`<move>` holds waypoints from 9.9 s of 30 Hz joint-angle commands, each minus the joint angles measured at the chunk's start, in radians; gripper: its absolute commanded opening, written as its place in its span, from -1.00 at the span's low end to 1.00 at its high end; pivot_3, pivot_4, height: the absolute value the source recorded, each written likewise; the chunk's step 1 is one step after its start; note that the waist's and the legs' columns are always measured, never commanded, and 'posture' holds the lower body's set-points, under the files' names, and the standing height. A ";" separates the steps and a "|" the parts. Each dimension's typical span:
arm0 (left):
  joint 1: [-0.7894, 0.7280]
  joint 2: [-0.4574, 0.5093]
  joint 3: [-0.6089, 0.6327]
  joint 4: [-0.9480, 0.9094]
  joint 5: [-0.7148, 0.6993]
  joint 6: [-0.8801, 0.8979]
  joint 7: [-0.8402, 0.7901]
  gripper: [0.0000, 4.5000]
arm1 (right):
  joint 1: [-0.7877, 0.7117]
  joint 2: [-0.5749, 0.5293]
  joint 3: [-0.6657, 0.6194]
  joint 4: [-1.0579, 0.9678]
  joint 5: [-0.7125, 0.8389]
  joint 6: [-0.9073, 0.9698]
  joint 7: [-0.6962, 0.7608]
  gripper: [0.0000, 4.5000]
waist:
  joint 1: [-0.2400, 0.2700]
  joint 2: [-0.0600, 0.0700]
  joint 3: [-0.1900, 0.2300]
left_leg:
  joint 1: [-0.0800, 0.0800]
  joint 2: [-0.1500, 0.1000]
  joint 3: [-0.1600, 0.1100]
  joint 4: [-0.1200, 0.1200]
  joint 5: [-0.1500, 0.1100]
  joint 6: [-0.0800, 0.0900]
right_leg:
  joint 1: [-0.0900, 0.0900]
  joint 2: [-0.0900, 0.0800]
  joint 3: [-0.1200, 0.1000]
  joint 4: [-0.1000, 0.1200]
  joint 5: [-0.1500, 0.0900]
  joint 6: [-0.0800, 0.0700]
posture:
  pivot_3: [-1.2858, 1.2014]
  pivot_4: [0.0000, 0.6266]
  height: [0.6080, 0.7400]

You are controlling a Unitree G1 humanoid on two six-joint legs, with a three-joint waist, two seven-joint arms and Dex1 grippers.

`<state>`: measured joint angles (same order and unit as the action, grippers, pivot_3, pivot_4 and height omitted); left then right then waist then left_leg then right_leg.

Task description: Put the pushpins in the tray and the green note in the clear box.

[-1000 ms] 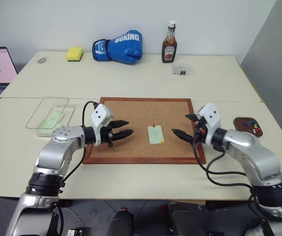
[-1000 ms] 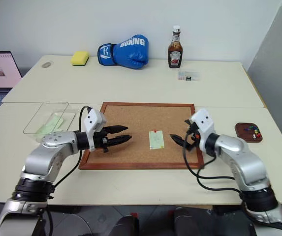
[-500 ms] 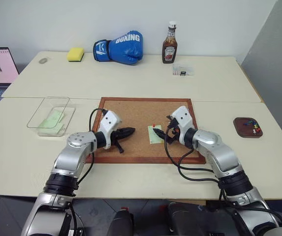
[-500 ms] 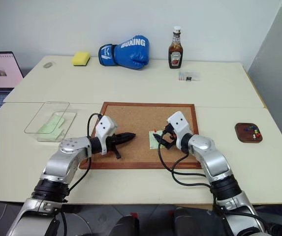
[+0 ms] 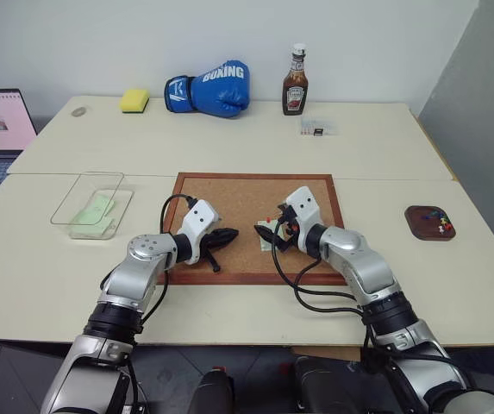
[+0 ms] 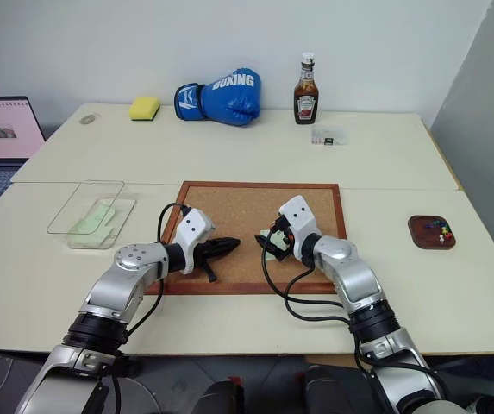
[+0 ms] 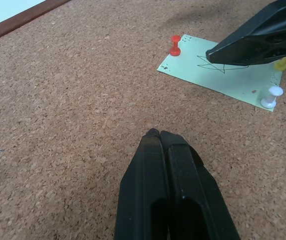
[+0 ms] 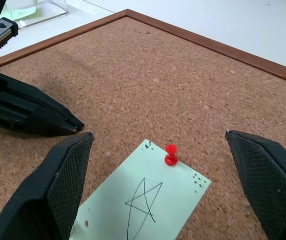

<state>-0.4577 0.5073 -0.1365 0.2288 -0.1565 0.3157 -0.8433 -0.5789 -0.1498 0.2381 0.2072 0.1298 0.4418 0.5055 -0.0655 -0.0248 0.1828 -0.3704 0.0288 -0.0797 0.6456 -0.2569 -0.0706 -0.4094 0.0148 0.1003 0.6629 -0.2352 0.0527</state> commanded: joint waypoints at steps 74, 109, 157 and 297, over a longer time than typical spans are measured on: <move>0.013 0.033 -0.069 -0.009 0.110 0.145 0.071 -1.00 | 0.120 -0.369 -0.572 0.005 0.013 0.189 -0.274 -0.88 | -0.019 0.005 -0.002 | 0.006 -0.001 0.001 -0.008 0.003 0.006 | 0.004 -0.001 0.002 -0.006 -0.011 -0.008 | 0.03 -0.52 1.00; -0.014 0.029 -0.073 0.000 0.096 0.163 0.043 -1.00 | 0.213 -0.367 -0.082 -0.476 0.156 0.078 0.245 0.70 | -0.017 0.005 0.001 | 0.004 0.000 0.000 -0.017 0.003 0.006 | 0.004 -0.001 0.001 -0.018 -0.010 -0.008 | 0.03 -0.52 1.00; 0.091 0.112 -0.095 -0.189 0.081 0.331 0.003 -1.00 | 0.138 -0.159 0.001 -0.215 0.107 -0.084 0.324 -0.98 | -0.029 0.003 0.002 | 0.004 0.002 0.001 -0.021 -0.004 -0.003 | 0.002 0.000 0.000 -0.015 -0.011 -0.004 | 0.03 -0.52 1.00; 0.089 0.078 -0.042 -0.155 0.073 0.142 0.037 -1.00 | -0.001 -0.151 -0.002 -0.348 0.095 0.013 0.326 -0.97 | -0.024 0.007 -0.004 | 0.006 0.001 0.000 -0.017 -0.004 -0.003 | 0.004 0.000 0.000 -0.011 -0.011 -0.003 | 0.03 -0.52 1.00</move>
<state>-0.4104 0.5964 -0.1780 0.0128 -0.0944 0.5235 -0.8146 -0.5351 -0.2921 0.2839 -0.0760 0.1892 0.4315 0.8287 -0.0899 -0.0176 0.1789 -0.3646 0.0298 -0.0794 0.6283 -0.2607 -0.0731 -0.4056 0.0145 0.1006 0.6519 -0.2458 0.0496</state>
